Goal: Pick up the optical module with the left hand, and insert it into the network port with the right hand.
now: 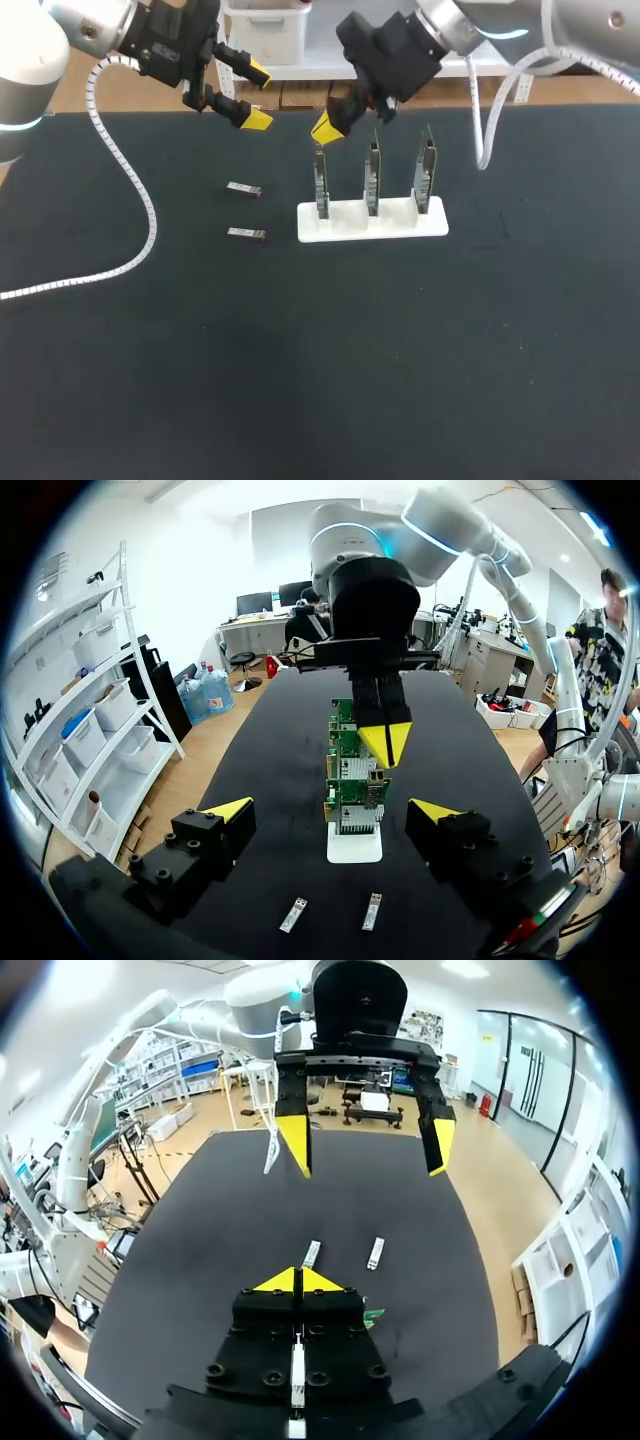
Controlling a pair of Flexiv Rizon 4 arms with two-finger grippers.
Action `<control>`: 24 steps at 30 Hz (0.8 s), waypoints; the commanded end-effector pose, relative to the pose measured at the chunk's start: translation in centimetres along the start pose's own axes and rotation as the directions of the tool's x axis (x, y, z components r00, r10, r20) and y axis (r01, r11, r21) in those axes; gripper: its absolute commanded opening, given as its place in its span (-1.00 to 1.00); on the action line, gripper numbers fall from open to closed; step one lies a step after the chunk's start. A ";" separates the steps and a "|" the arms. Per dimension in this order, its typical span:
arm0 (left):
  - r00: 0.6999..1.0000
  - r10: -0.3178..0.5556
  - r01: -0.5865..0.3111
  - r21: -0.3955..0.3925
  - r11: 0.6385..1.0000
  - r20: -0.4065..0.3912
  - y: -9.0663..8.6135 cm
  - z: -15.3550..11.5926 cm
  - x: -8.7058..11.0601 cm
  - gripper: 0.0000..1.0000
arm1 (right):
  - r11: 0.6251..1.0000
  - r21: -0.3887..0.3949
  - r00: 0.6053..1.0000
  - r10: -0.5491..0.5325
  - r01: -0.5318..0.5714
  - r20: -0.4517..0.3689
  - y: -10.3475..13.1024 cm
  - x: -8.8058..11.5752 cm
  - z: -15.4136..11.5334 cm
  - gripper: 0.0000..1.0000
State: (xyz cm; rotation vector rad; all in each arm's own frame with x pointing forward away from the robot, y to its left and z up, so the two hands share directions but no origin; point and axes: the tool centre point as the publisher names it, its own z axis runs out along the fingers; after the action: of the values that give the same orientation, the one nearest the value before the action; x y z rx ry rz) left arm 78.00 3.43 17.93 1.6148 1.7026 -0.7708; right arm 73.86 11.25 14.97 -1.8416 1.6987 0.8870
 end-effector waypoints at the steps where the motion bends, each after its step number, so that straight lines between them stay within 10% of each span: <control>1: 1.000 -0.003 0.003 0.003 1.000 -0.007 0.1 0.0 -0.1 1.00 | 1.000 -0.001 1.000 0.005 -0.005 0.009 0.0 0.3 0.2 -1.00; 24: 1.000 -0.003 0.003 0.003 1.000 -0.007 0.1 0.0 -0.1 1.00 | 1.000 -0.004 0.999 0.024 -0.024 0.026 0.5 0.8 0.9 -1.00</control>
State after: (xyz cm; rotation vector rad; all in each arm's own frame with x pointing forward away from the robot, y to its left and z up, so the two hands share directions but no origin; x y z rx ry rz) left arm 78.00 3.43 17.93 1.6148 1.7026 -0.7708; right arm 73.59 11.38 14.41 -1.8145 1.7097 0.9252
